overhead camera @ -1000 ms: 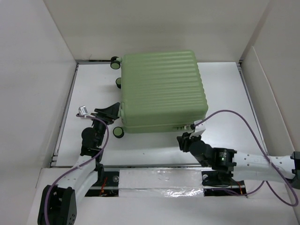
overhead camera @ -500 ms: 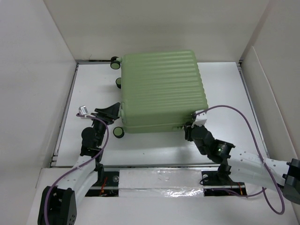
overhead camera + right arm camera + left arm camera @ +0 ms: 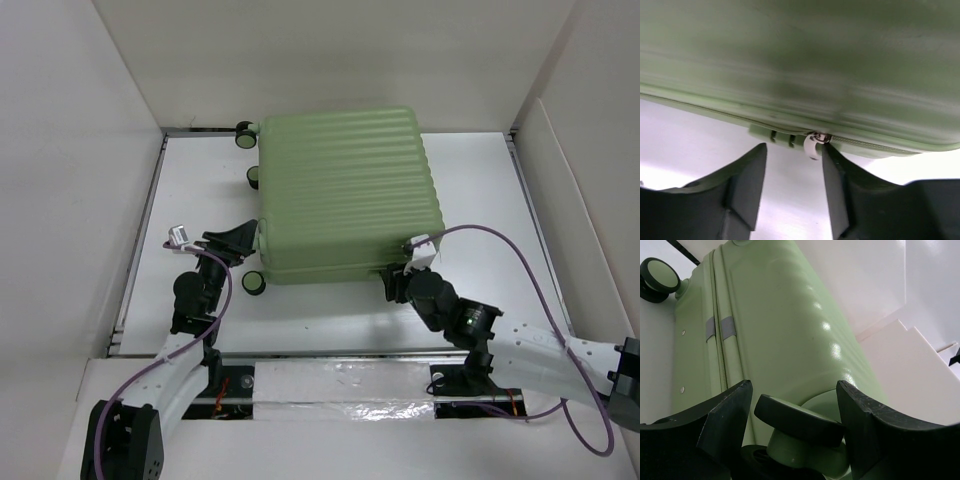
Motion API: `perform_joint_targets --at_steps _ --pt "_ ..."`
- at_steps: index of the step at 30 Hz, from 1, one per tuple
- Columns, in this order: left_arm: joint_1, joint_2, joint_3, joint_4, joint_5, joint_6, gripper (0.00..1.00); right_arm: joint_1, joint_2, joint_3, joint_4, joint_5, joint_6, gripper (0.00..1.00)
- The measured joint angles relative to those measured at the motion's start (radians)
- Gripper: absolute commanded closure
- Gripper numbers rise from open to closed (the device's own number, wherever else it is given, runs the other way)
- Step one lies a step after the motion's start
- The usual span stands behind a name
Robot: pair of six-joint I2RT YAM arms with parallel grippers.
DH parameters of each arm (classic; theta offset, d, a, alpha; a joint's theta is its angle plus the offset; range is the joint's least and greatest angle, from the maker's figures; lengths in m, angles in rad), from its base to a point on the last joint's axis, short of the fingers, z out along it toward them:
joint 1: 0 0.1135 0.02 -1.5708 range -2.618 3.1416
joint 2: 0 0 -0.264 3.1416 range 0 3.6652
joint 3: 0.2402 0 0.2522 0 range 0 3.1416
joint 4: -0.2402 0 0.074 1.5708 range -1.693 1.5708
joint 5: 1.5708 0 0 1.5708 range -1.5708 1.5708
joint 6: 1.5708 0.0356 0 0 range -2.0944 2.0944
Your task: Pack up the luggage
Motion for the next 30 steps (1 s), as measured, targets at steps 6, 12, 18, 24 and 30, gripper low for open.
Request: perform_joint_targets --at_steps 6,12,18,24,30 --pt "0.0 -0.004 0.0 -0.004 0.005 0.002 1.0 -0.014 0.003 0.0 0.014 -0.006 0.004 0.47" --pt "0.0 -0.024 0.0 -0.025 0.013 0.003 1.0 -0.052 0.05 0.003 0.035 0.007 0.003 0.58" --pt "-0.005 -0.025 0.0 -0.027 0.026 0.003 1.0 -0.058 0.086 0.003 0.068 0.071 -0.002 0.67" --pt "-0.006 -0.019 0.002 -0.024 0.049 0.004 1.0 -0.06 0.142 0.003 0.13 0.157 -0.032 0.97" --pt "-0.006 0.022 0.005 0.017 0.083 0.005 1.0 -0.058 0.176 -0.007 0.198 0.179 -0.076 1.0"
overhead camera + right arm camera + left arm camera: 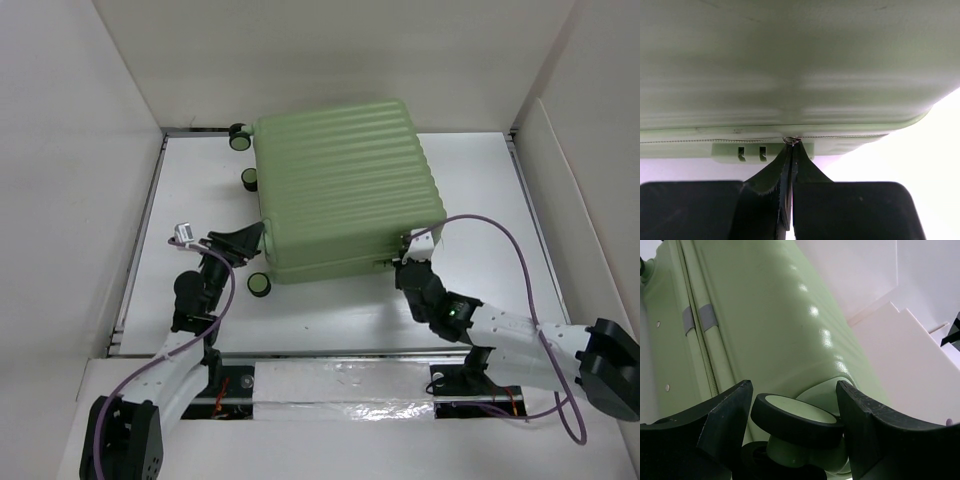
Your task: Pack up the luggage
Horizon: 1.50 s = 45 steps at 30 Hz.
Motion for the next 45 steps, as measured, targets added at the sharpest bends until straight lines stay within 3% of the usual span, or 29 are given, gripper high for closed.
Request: perform_joint_targets --at_steps 4,9,12,19,26,28,29,32,36,38,41,43,45 --pt "-0.08 0.029 0.0 0.032 -0.1 0.029 1.0 0.06 0.065 0.003 0.051 0.014 -0.026 1.0" --pt "-0.328 0.085 0.04 0.05 -0.275 0.076 1.0 0.306 0.272 0.163 0.122 -0.048 -0.039 1.0" --pt "-0.389 0.118 0.055 0.064 -0.275 0.074 1.0 0.384 0.354 0.236 0.131 -0.06 -0.058 1.0" --pt "-0.446 0.137 0.085 0.027 -0.279 0.086 1.0 0.401 0.414 0.224 0.291 -0.148 -0.109 1.0" --pt "-0.542 0.236 0.194 -0.008 -0.306 0.15 1.0 0.401 0.341 0.102 0.454 -0.174 -0.169 1.0" --pt "-0.592 0.306 0.223 0.035 -0.351 0.158 0.91 0.401 0.339 0.087 0.481 -0.15 -0.187 1.0" --pt "-0.606 0.338 0.236 0.057 -0.365 0.161 0.7 0.401 0.333 0.077 0.484 -0.13 -0.193 1.0" --pt "-0.637 0.411 0.286 0.075 -0.375 0.167 0.37 0.402 0.278 0.024 0.496 -0.085 -0.193 1.0" --pt "-0.682 0.412 0.392 -0.041 -0.367 0.215 0.18 0.426 0.092 -0.105 0.502 -0.082 -0.123 1.0" --pt "-0.702 0.372 0.417 -0.148 -0.371 0.256 0.12 0.455 -0.014 -0.164 0.478 -0.082 -0.077 1.0" --pt "-0.685 0.298 0.447 -0.316 -0.4 0.319 0.12 0.486 -0.118 -0.213 0.42 -0.094 -0.023 1.0" --pt "-0.605 0.275 0.5 -0.408 -0.445 0.35 0.17 0.5 -0.166 -0.215 0.373 -0.112 -0.002 1.0" --pt "-0.493 0.264 0.559 -0.47 -0.473 0.374 0.33 0.517 -0.216 -0.215 0.318 -0.138 0.018 1.0"
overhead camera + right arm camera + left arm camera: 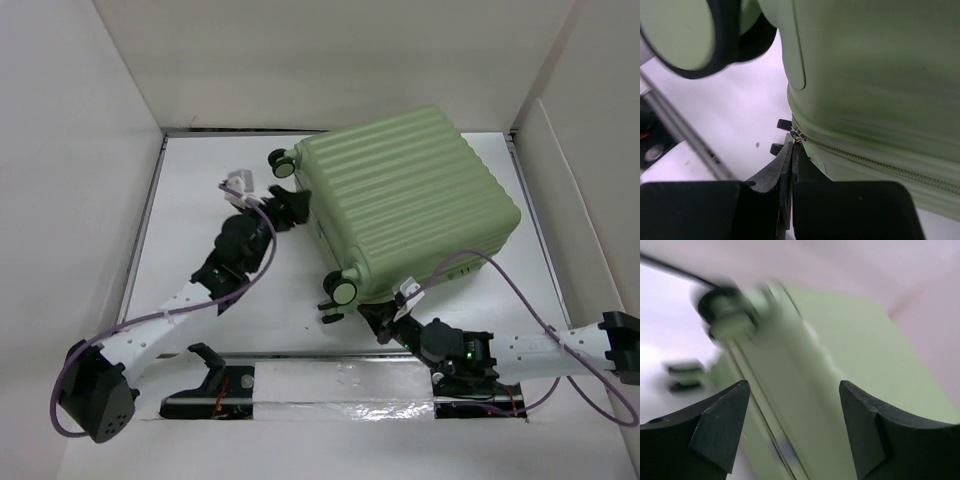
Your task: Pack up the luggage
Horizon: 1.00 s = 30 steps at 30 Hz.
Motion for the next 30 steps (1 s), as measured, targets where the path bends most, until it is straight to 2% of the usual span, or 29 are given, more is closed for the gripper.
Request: perform_joint_targets --at_steps 2,5,7,11,17,22,30 --pt "0.095 0.001 0.058 -0.044 -0.004 0.01 0.52 0.019 -0.048 0.0 -0.058 -0.029 0.013 1.0" --pt "0.22 0.021 0.13 -0.089 0.022 0.032 0.56 0.047 -0.107 -0.005 -0.156 -0.08 0.028 1.0" --pt "0.286 0.059 0.178 -0.116 0.074 0.06 0.53 0.055 -0.137 -0.023 -0.198 -0.101 0.029 1.0" --pt "0.375 0.176 0.296 -0.22 0.206 0.167 0.35 0.055 -0.19 -0.027 -0.229 -0.121 0.025 1.0" --pt "0.404 0.272 0.382 -0.469 0.382 0.382 0.23 0.055 -0.264 -0.028 -0.304 -0.129 0.01 1.0" --pt "0.404 0.227 0.346 -0.557 0.446 0.529 0.18 0.056 -0.399 -0.044 -0.406 -0.138 0.009 1.0" --pt "0.404 0.257 0.381 -0.587 0.525 0.642 0.17 0.014 -0.563 -0.047 -0.547 -0.2 0.01 1.0"
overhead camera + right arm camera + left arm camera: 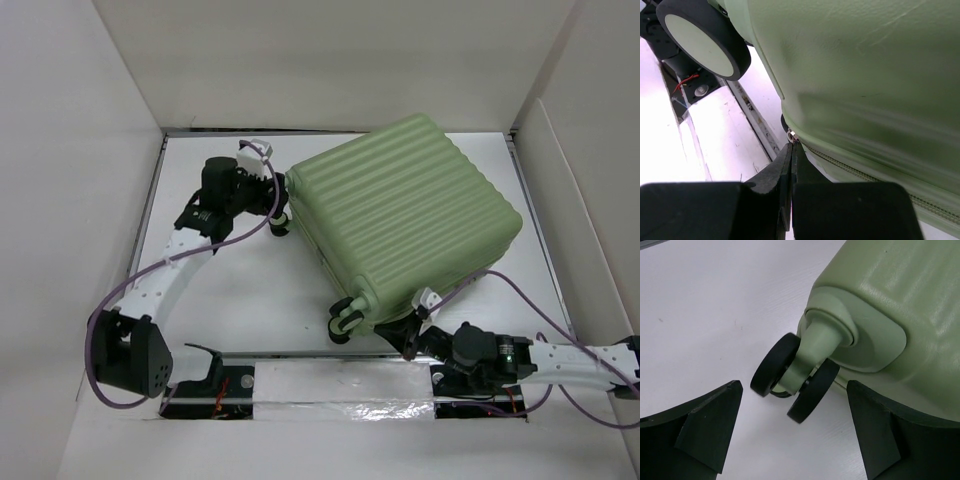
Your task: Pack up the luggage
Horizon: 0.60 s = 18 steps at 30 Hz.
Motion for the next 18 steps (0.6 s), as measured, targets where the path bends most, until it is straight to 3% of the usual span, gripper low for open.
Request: perform_joint_targets --at_steps 7,11,12,14,15,18 --pt "-0.021 0.141 0.082 -0.02 0.038 0.056 0.23 -0.037 -0.031 0.0 -0.037 -0.048 0.006 1.0" --pt "-0.024 0.186 0.093 -0.038 0.037 0.077 0.37 -0.041 -0.05 0.002 -0.062 -0.049 0.014 1.0" --pt "-0.024 0.197 0.1 -0.042 0.039 0.081 0.5 -0.042 -0.055 0.003 -0.069 -0.048 0.016 1.0" --pt "-0.023 0.212 0.114 -0.058 0.051 0.099 0.65 -0.042 -0.068 0.004 -0.086 -0.04 0.022 1.0" --pt "-0.023 0.217 0.122 -0.062 0.056 0.1 0.77 -0.042 -0.073 0.005 -0.095 -0.035 0.025 1.0" --pt "-0.023 0.228 0.14 -0.076 0.071 0.098 1.0 -0.044 -0.089 0.018 -0.133 -0.021 0.039 1.0"
